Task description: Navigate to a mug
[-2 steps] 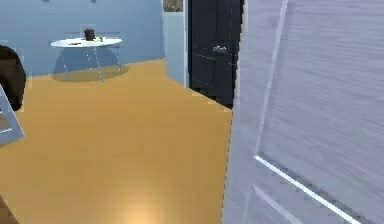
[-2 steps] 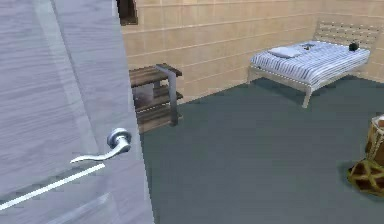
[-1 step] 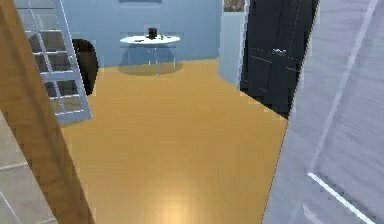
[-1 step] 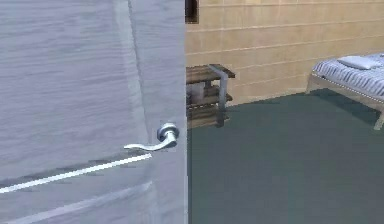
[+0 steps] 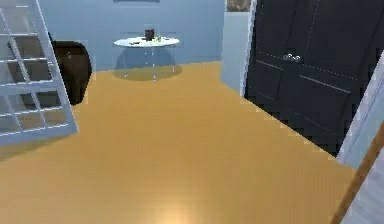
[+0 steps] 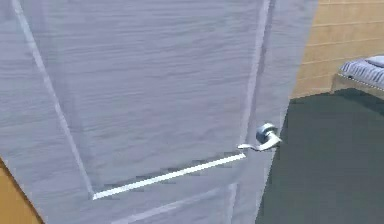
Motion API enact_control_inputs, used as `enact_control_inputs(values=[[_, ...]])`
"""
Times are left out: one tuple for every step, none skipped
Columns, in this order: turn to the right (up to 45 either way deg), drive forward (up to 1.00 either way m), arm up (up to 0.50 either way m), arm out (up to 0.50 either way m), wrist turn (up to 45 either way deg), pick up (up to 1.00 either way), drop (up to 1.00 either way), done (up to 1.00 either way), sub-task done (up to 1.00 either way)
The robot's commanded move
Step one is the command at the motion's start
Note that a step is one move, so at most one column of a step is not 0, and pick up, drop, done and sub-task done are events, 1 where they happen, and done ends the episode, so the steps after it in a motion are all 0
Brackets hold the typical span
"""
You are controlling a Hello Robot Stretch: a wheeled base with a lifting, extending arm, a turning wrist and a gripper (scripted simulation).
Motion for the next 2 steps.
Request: enact_control_inputs(values=[[-12.0,0.00,0.00,0.00,0.0,0.00,0.00,0.00,0.00],[0.0,0.45,0.00,0.00,0.0,0.00,0.00,0.00,0.00]])
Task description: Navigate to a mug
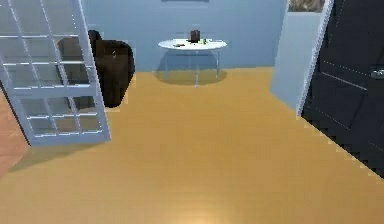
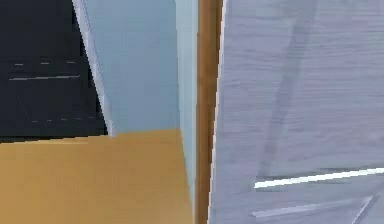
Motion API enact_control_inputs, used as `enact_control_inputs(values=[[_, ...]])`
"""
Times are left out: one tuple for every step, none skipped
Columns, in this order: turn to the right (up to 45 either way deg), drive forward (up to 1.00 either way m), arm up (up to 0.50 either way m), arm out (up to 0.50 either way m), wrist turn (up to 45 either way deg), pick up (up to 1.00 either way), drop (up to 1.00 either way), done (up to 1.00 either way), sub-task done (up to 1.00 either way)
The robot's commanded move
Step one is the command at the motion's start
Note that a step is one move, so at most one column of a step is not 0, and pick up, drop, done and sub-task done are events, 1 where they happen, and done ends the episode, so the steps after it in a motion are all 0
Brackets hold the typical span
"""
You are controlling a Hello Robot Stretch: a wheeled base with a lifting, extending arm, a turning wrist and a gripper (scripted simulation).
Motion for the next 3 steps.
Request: enact_control_inputs(values=[[-45.0,0.00,0.00,0.00,0.0,0.00,0.00,0.00,0.00],[-3.0,0.00,0.00,0.00,0.0,0.00,0.00,0.00,0.00],[0.0,1.00,0.00,0.00,0.0,0.00,0.00,0.00,0.00]])
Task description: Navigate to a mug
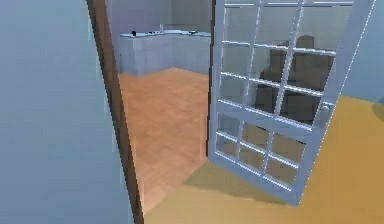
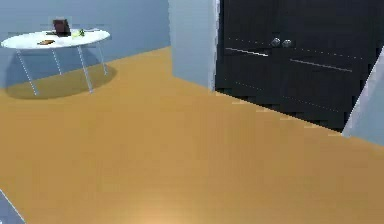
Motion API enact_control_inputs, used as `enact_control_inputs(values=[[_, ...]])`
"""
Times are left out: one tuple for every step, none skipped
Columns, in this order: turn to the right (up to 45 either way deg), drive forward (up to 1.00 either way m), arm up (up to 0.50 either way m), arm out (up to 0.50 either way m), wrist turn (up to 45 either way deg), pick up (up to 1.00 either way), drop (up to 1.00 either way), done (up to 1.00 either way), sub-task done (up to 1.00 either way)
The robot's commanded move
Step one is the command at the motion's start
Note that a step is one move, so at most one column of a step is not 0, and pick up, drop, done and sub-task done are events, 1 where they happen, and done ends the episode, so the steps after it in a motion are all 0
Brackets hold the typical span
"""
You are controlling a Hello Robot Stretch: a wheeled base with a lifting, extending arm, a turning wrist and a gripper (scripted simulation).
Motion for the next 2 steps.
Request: enact_control_inputs(values=[[0.0,0.85,0.00,0.00,0.0,0.00,0.00,0.00,0.00],[-18.0,0.00,0.00,0.00,0.0,0.00,0.00,0.00,0.00]])
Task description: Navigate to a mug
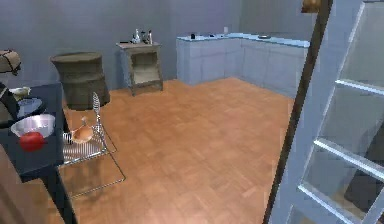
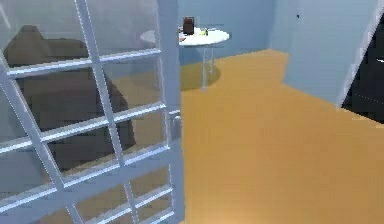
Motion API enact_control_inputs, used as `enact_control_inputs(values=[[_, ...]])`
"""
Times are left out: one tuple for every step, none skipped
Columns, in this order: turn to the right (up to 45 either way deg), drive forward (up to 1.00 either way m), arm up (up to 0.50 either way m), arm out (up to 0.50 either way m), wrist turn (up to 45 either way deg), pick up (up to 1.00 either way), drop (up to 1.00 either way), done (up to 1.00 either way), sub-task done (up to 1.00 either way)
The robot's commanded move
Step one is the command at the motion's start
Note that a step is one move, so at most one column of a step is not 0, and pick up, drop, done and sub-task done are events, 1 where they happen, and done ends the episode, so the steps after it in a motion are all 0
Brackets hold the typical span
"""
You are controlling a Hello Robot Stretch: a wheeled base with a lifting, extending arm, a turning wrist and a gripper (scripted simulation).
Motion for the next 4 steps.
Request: enact_control_inputs(values=[[0.0,1.00,0.00,0.00,0.0,0.00,0.00,0.00,0.00],[0.0,1.00,0.00,0.00,0.0,0.00,0.00,0.00,0.00],[0.0,1.00,0.00,0.00,0.0,0.00,0.00,0.00,0.00],[0.0,0.40,0.00,0.00,0.0,0.00,0.00,0.00,0.00]])
